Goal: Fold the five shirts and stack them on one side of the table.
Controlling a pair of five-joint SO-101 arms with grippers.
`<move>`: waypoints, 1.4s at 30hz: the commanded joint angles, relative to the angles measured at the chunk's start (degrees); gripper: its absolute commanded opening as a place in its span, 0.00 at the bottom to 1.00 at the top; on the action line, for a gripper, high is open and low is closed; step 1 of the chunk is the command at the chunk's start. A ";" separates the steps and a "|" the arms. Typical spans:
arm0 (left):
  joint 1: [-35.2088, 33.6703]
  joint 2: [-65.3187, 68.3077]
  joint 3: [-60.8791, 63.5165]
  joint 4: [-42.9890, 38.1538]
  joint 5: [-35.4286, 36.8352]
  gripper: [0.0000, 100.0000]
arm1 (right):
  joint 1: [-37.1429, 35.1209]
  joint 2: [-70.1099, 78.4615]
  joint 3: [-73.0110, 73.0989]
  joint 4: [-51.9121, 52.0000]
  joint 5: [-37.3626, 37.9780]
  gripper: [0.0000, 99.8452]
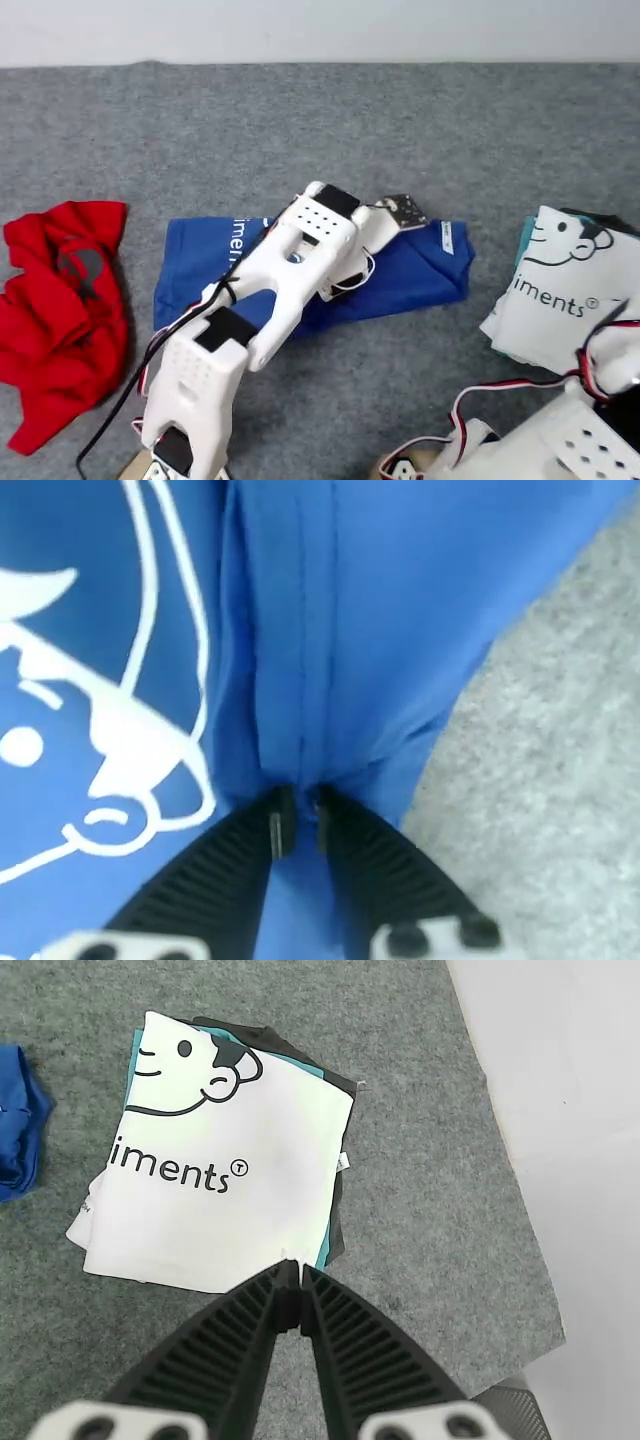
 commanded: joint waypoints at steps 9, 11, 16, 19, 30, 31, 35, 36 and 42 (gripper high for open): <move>-1.32 -12.48 -0.66 3.60 2.29 0.05 | 0.48 -0.66 -0.09 2.33 0.35 0.01; -3.16 -14.68 -0.66 4.48 5.36 0.05 | 0.57 -0.66 -0.09 2.33 0.35 0.01; -13.27 -19.08 -0.66 8.97 11.25 0.05 | 0.66 -0.66 -0.09 2.33 0.35 0.01; -23.30 -21.10 -0.66 10.46 14.24 0.11 | 0.40 -0.66 0.09 2.33 0.35 0.01; -45.19 -12.04 -0.84 8.18 6.95 0.19 | 0.40 -0.66 4.04 2.33 0.35 0.01; -46.24 -10.02 -0.84 6.86 6.95 0.19 | 0.40 -0.66 4.04 2.33 0.35 0.01; -48.00 -3.60 -0.84 2.37 6.95 0.22 | 0.57 -0.66 4.13 2.33 0.35 0.01; -47.91 -2.81 -0.84 1.67 6.86 0.22 | 0.57 -0.66 4.13 2.33 0.44 0.01; -46.07 -1.41 -0.84 -0.18 6.86 0.22 | 0.57 -0.66 4.13 2.33 0.53 0.01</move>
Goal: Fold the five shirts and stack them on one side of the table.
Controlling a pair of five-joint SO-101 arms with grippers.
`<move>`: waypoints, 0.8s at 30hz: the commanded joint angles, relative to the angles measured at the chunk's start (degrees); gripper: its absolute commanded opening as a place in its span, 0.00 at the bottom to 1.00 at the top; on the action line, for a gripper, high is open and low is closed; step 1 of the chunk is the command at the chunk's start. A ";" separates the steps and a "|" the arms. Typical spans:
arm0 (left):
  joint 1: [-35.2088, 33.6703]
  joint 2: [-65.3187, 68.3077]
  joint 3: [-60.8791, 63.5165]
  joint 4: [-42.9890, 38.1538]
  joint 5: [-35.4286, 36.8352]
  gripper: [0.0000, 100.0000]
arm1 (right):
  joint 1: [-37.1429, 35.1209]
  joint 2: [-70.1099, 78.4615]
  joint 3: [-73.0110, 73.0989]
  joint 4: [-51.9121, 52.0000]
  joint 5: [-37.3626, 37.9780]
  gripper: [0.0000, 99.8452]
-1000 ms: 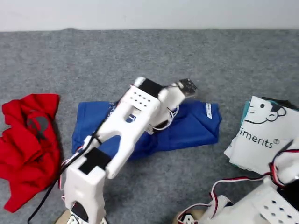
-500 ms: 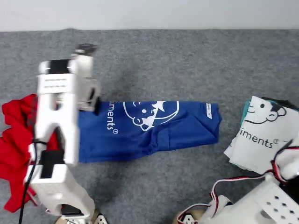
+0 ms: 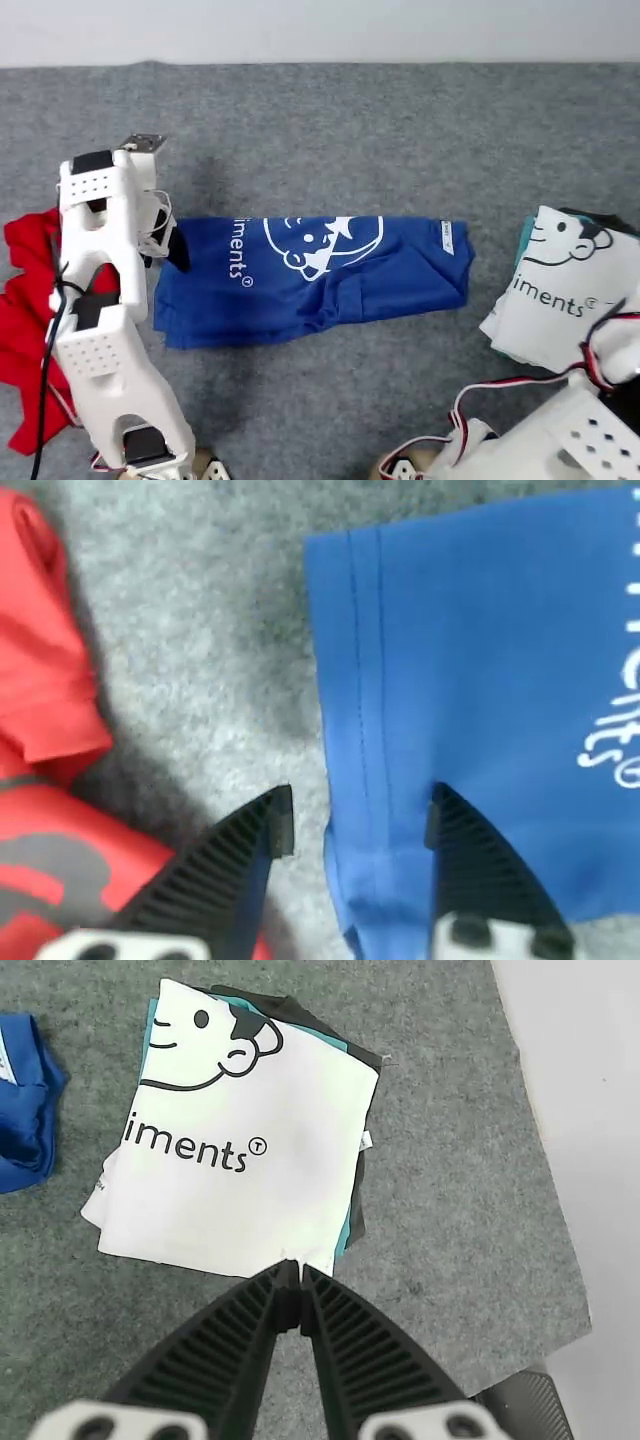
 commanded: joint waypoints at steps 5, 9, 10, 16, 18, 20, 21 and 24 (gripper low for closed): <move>3.43 0.70 -0.75 -2.64 -0.18 0.22 | 0.40 -0.66 0.09 2.33 0.44 0.01; 5.71 5.27 -0.92 -2.29 0.00 0.22 | 0.40 -0.66 0.09 2.24 0.44 0.01; 5.80 5.98 -1.19 -2.29 0.00 0.22 | 0.40 -0.66 0.09 2.24 0.44 0.01; 5.36 11.08 -5.14 -0.53 4.48 0.20 | 0.48 -0.66 0.09 2.24 0.44 0.01; 5.36 13.54 -7.87 1.05 4.31 0.13 | 0.48 -0.66 0.09 2.24 0.44 0.01; 5.45 15.91 -10.86 2.73 3.34 0.05 | 0.48 -0.66 0.09 2.24 0.44 0.01; 5.45 16.88 -12.62 3.78 3.08 0.01 | 0.57 -0.66 0.09 2.24 0.44 0.01; 5.19 18.99 -16.92 7.12 3.08 0.00 | 0.66 -0.66 0.09 2.24 0.44 0.01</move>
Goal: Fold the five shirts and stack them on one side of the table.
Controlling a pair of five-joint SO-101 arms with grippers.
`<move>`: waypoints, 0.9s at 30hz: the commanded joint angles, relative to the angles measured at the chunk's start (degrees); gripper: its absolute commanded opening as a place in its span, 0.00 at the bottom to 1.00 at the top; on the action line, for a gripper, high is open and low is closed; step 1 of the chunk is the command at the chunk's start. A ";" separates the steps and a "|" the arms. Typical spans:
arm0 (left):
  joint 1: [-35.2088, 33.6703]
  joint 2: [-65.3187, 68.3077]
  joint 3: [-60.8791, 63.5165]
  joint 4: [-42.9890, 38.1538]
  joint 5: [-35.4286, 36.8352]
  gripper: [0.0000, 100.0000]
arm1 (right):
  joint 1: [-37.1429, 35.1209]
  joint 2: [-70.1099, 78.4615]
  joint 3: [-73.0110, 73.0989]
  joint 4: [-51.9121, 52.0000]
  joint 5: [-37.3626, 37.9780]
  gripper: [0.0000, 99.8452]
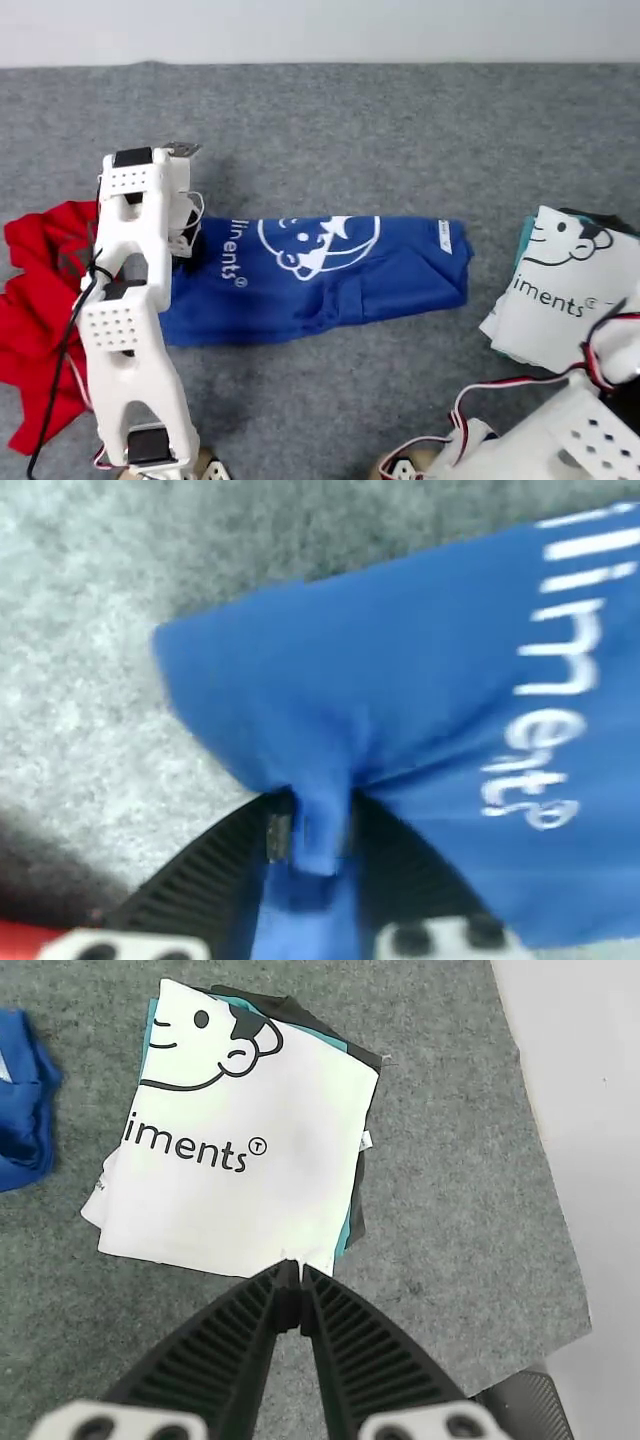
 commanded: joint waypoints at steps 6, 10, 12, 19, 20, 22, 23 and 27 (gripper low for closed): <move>-3.43 0.09 -9.80 4.31 -0.62 0.00 | 0.66 -0.66 -0.09 2.24 0.44 0.01; -5.27 -3.87 -9.89 4.40 -0.70 0.00 | 0.66 -0.66 -0.09 2.24 0.44 0.01; -5.01 -6.24 -8.40 4.40 -1.67 0.00 | 0.66 -0.66 -0.09 2.24 0.44 0.01; 1.67 -19.16 2.95 4.40 -4.92 0.00 | 0.57 -0.66 0.09 2.24 0.44 0.01; 2.90 -21.54 4.44 4.40 -4.92 0.00 | 0.57 -0.66 0.09 2.24 0.44 0.01; 5.63 -26.02 7.08 4.40 -4.75 0.00 | 0.57 -0.66 0.09 2.24 0.44 0.01; 7.12 -28.22 8.13 4.31 -4.75 0.00 | 0.57 -0.66 0.09 2.24 0.44 0.01; 13.19 -35.78 9.54 4.31 -1.85 0.00 | 0.48 -0.66 0.09 2.24 0.44 0.01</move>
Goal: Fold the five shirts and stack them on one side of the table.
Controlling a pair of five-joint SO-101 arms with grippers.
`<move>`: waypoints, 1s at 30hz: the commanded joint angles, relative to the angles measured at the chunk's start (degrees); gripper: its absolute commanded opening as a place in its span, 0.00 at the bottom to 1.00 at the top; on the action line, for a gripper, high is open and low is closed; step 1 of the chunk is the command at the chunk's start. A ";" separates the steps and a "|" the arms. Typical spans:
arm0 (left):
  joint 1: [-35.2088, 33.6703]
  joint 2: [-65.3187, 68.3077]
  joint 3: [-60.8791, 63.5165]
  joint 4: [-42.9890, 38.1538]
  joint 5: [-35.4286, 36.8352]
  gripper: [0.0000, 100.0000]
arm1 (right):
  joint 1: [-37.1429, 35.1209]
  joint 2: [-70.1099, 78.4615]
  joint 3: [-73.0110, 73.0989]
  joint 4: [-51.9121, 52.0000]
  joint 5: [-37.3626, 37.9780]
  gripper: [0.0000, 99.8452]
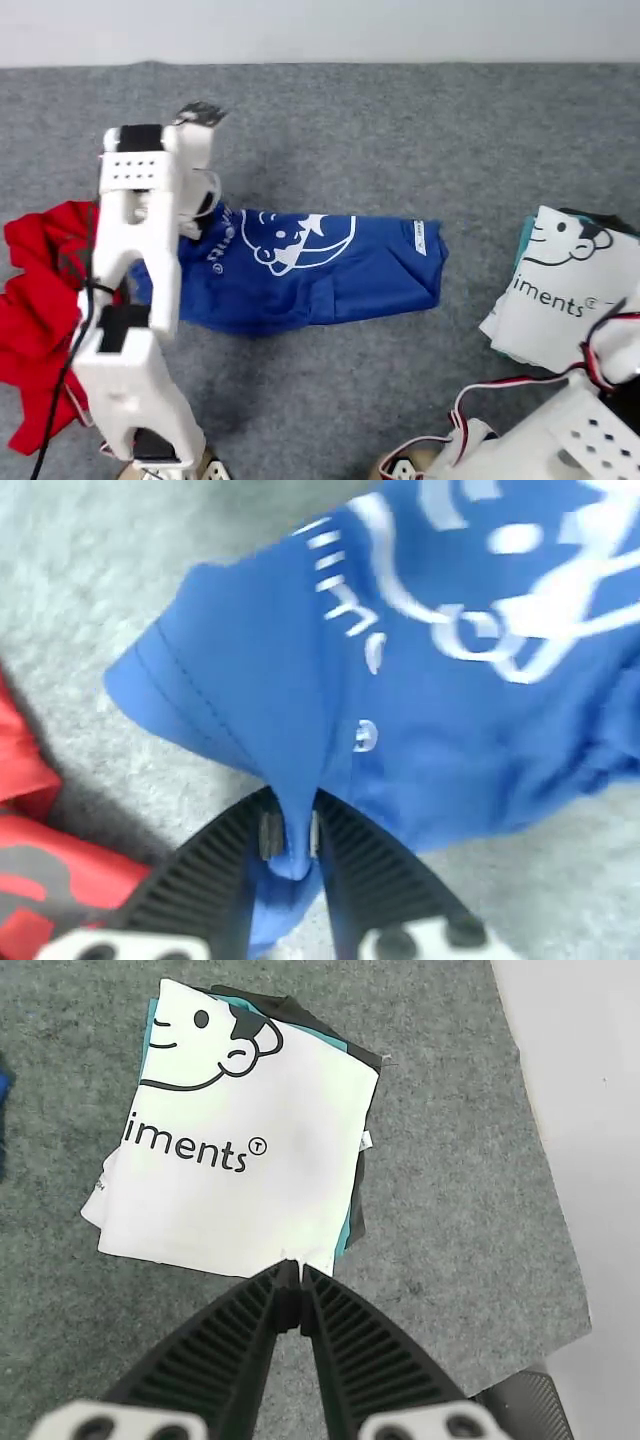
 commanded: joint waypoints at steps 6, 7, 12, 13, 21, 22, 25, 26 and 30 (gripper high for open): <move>13.98 -12.04 -0.13 1.14 6.77 0.00 | 0.48 -0.66 0.09 2.24 0.35 0.01; 15.47 -11.96 -0.57 0.79 7.74 0.00 | 0.48 -0.66 0.09 2.24 0.35 0.01; 22.59 -11.87 -2.77 -2.11 11.52 0.00 | 0.48 -0.66 0.09 2.24 0.35 0.01; 24.09 -11.52 -2.95 -2.90 12.13 0.00 | 0.48 -0.66 0.09 2.24 0.35 0.01; 30.95 -0.88 -12.00 -3.43 16.97 0.00 | 0.66 -0.66 0.09 2.24 0.44 0.01; 31.47 1.05 -14.37 -3.34 17.49 0.00 | 0.66 -0.66 0.09 2.24 0.44 0.01; 32.97 6.59 -21.32 -3.16 18.81 0.00 | 0.66 -0.66 0.09 2.24 0.44 0.01; 33.49 8.53 -23.69 -3.16 19.25 0.00 | 0.66 -0.66 0.09 2.24 0.44 0.01; 35.96 15.82 -33.19 -1.58 20.84 0.00 | 0.66 -0.66 0.09 2.24 0.44 0.01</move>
